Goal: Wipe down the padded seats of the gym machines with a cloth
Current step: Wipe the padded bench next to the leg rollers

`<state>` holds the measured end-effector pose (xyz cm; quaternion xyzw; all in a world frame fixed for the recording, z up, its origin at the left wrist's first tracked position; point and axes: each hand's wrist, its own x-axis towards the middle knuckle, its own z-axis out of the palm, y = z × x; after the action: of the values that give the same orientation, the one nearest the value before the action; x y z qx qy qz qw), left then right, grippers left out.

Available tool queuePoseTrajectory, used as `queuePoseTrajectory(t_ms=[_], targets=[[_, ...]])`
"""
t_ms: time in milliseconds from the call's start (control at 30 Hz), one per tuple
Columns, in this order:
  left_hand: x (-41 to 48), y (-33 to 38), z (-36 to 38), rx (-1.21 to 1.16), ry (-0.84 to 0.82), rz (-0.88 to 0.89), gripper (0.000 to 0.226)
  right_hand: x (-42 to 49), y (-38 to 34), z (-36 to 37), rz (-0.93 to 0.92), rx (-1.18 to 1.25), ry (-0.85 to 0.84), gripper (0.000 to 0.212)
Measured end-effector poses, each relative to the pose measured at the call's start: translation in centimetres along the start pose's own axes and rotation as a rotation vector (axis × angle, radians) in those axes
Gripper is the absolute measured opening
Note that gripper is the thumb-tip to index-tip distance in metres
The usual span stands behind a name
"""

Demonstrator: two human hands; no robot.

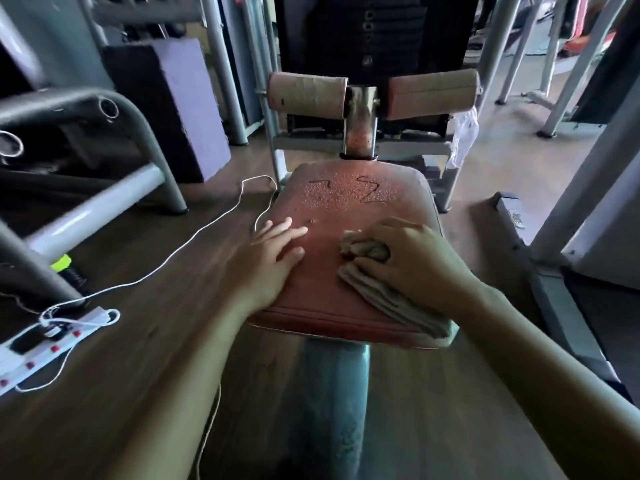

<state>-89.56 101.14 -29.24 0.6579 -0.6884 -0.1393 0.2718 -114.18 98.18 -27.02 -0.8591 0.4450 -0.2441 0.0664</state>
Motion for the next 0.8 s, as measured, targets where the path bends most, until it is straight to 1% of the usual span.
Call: queuePoseTrajectory(t_ms=[33,100,167,233,300,367,467,600,800], targets=[[0.0,0.2,0.0,-0.003,-0.005,-0.009,0.039,0.1,0.3,-0.1,-0.014,-0.001,0.016,0.049],[0.1,0.9,0.0,0.002,-0.003,-0.048,0.038,0.2,0.5,-0.1,-0.019,0.015,0.044,0.036],[0.5,2.4,0.1,0.048,0.023,-0.137,0.038,-0.1,0.6,0.0,-0.02,0.051,0.055,0.029],[0.9,4.5,0.7,0.183,0.037,-0.216,0.037,-0.4,0.6,0.0,-0.023,0.079,0.064,0.03],[0.7,6.3,1.9,0.341,0.023,-0.253,0.045,-0.5,0.8,-0.3,-0.03,0.099,0.062,0.03],[0.0,6.9,3.0,0.417,0.037,-0.276,0.051,-0.9,1.2,-0.6,-0.043,0.102,0.053,0.027],[-0.6,7.0,3.0,0.345,0.082,-0.314,0.052,-1.6,2.5,-1.3,-0.079,0.126,0.063,0.02],[-0.9,7.6,2.9,0.316,0.12,-0.318,0.049,-1.9,3.2,-1.9,-0.08,0.148,0.061,0.021],[-0.7,7.6,3.2,0.367,0.079,-0.335,0.053,-1.2,3.7,-1.8,-0.086,0.141,0.044,0.019]])
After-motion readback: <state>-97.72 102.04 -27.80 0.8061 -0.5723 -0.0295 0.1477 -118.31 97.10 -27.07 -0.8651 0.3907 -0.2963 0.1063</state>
